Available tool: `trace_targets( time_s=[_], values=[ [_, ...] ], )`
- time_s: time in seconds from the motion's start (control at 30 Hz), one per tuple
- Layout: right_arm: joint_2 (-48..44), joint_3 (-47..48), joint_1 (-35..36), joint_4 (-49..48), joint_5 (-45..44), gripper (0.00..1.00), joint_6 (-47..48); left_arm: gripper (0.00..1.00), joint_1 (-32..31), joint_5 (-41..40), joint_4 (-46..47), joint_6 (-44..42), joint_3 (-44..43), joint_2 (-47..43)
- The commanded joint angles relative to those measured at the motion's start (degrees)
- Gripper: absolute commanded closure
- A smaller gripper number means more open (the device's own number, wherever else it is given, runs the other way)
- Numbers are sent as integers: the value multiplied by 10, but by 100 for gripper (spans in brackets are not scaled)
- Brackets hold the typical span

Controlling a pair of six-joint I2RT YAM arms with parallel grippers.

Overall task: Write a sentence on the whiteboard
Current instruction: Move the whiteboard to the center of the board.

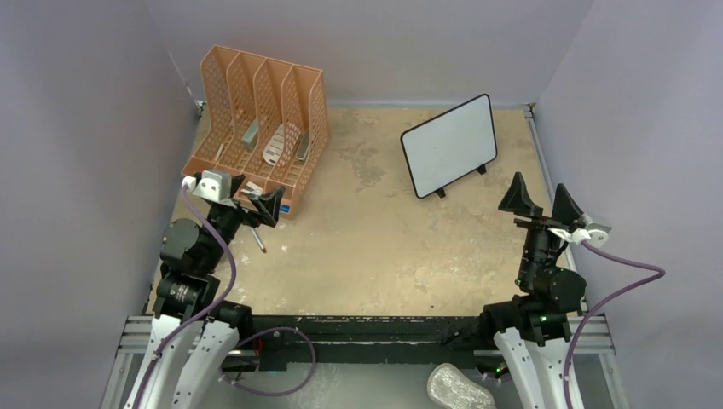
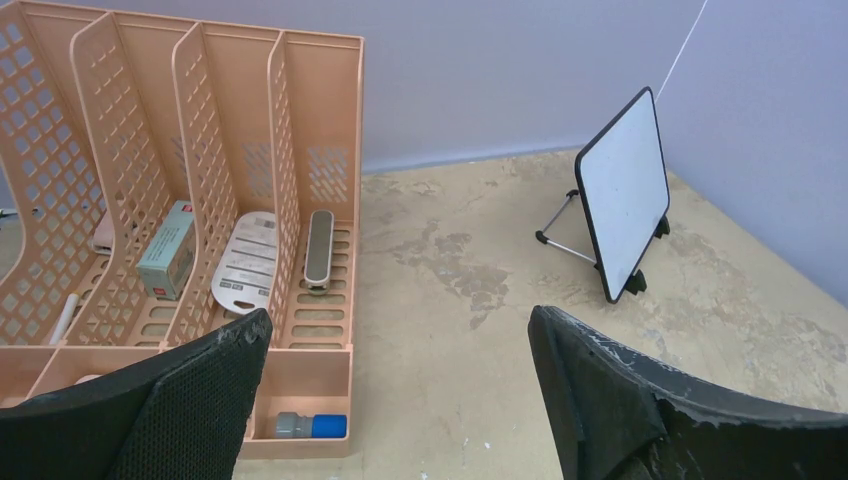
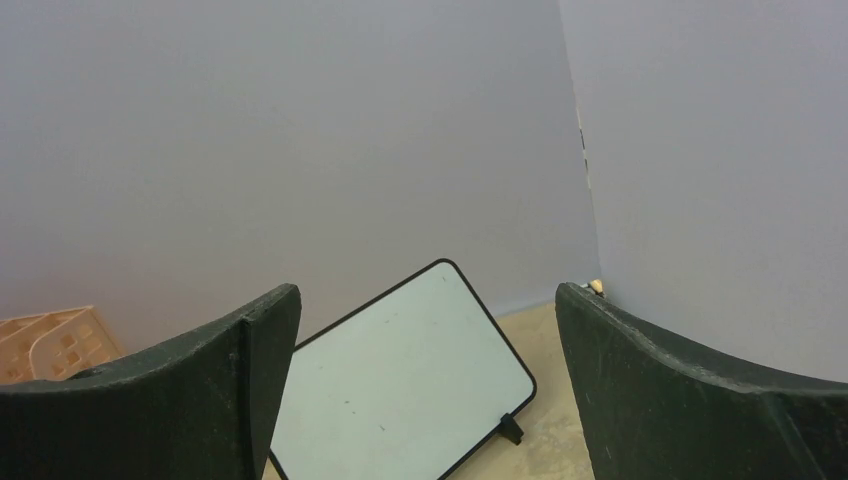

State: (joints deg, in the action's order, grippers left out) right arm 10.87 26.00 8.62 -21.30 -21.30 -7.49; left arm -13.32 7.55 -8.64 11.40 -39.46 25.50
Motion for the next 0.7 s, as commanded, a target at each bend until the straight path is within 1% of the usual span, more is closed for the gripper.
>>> trace_targets(
  time_s=[0.0,0.43,0.67],
  values=[
    [9,0,-1,-30,11,1,9,2,-3,9,16,2,-11,-7],
    [42,12,-1,-15,41,1,4,0,-2,-3,17,2,-6,-11],
    [113,48,-1,25,77,1,-20,0,-3,-10,22,6,-1,-13]
  ],
)
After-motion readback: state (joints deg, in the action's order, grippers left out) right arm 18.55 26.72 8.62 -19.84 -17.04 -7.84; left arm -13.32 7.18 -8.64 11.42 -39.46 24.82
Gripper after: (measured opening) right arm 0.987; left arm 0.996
